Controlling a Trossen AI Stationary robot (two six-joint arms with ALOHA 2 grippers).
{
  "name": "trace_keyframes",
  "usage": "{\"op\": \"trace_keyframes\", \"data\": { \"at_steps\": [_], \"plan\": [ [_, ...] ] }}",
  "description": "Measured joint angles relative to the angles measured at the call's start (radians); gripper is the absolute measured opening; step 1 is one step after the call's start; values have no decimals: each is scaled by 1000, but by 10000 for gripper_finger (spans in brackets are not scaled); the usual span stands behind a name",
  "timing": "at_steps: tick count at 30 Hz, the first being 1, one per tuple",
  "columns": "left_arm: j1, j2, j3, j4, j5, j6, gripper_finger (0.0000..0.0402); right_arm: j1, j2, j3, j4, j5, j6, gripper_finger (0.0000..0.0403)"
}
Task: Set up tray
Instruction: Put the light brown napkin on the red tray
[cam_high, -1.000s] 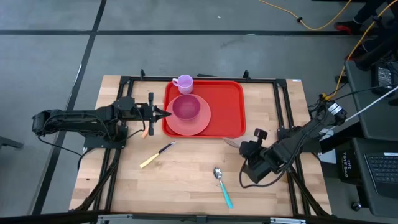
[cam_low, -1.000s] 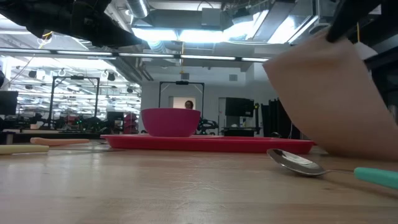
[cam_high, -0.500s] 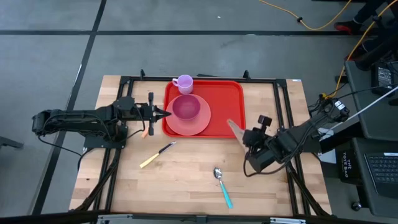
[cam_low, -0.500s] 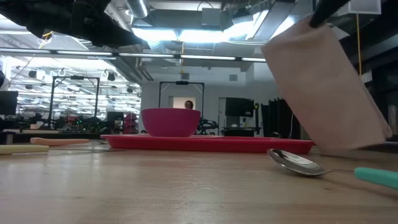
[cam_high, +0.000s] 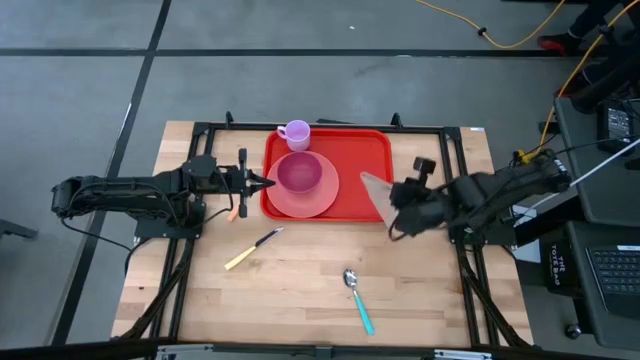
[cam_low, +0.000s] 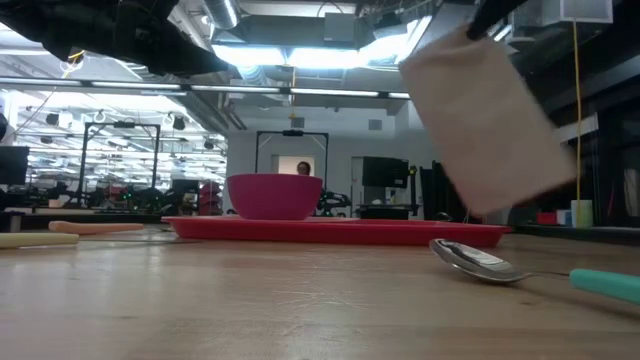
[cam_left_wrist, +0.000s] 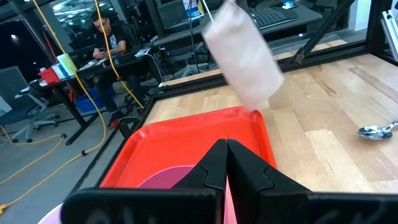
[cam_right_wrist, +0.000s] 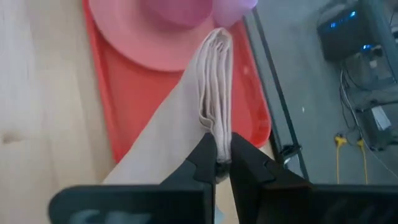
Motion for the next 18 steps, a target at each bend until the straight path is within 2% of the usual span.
{"op": "trace_keyframes", "data": {
  "at_steps": [4,9,15,18],
  "plan": [
    [0,0,0,-5,0,0,8,-63,-67,1,91,1,-149,27],
    [0,0,0,-4,0,0,5,-155,-102,-21,259,-30,-444,27],
    [0,0,0,-4,0,0,5,-341,-92,-23,273,-183,-611,27],
    [0,0,0,-4,0,0,8,-436,-93,-23,343,-305,-719,27]
  ]
}}
